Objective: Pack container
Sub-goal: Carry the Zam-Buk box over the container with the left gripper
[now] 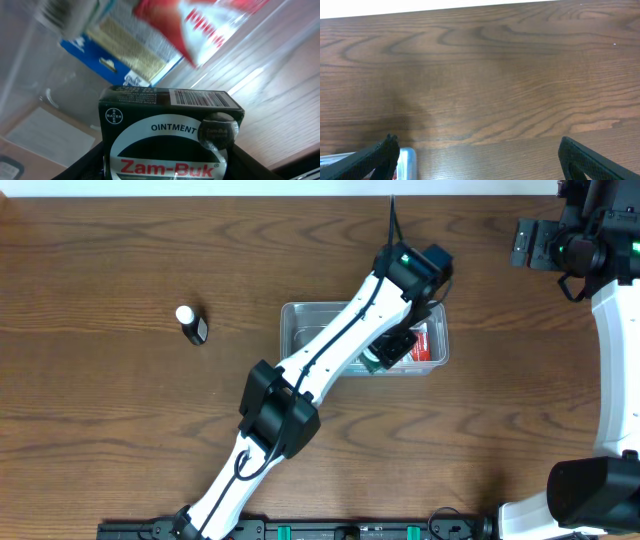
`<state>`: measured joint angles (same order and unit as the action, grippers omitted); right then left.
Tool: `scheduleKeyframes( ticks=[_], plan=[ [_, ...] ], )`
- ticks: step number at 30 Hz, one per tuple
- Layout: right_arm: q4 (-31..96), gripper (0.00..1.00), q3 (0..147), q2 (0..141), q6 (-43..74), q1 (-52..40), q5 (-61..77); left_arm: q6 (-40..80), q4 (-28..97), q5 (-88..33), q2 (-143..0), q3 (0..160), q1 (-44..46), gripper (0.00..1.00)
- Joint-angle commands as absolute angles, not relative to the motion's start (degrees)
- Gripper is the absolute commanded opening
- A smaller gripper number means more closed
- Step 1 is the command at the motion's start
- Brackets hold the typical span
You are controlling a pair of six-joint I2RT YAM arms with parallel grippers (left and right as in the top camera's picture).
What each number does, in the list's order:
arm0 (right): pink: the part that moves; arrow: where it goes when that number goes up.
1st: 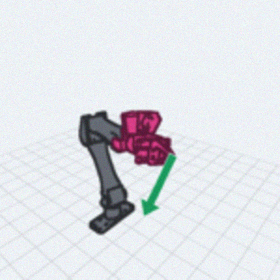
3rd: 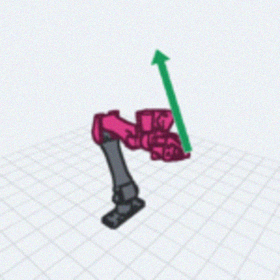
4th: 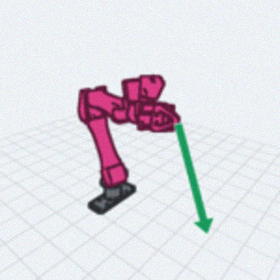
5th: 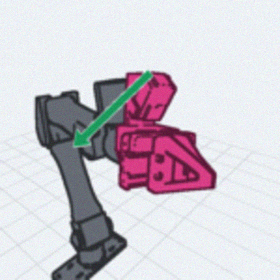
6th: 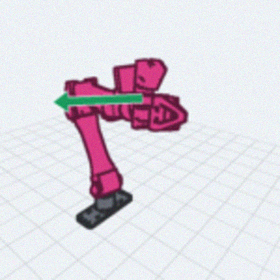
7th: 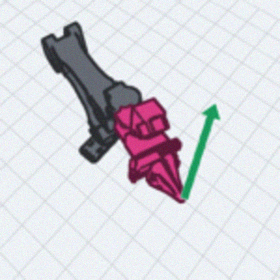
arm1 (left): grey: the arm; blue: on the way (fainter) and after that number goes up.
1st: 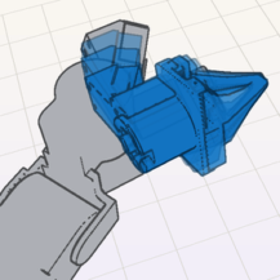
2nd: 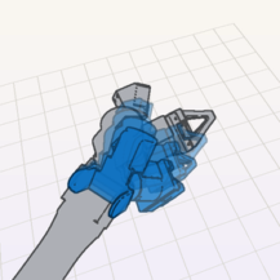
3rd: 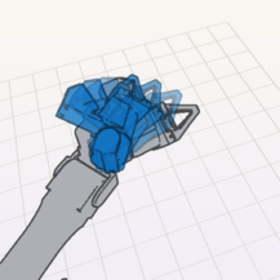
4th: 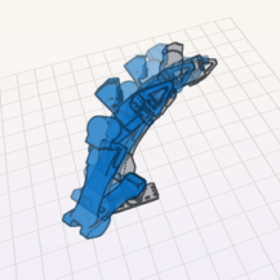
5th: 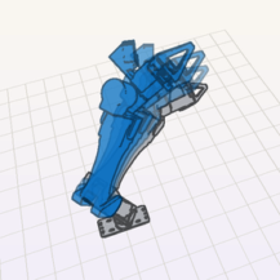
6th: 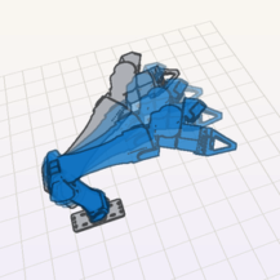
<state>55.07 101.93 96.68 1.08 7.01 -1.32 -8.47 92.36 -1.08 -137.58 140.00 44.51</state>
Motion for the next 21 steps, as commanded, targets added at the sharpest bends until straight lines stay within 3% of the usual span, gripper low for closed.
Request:
scheduleKeyframes(
  ticks=[1,21],
  plan=[
    [55.11,0.99,102.19,96.75,1.89,7.22,-1.72,-10.76,96.82,-0.38,-137.67,137.97,43.29,0.44],
    [55.11,0.99,102.19,96.75,1.89,7.22,-1.72,-31.16,90.91,-1.08,-137.67,137.62,42.65,0.39]
  ],
)
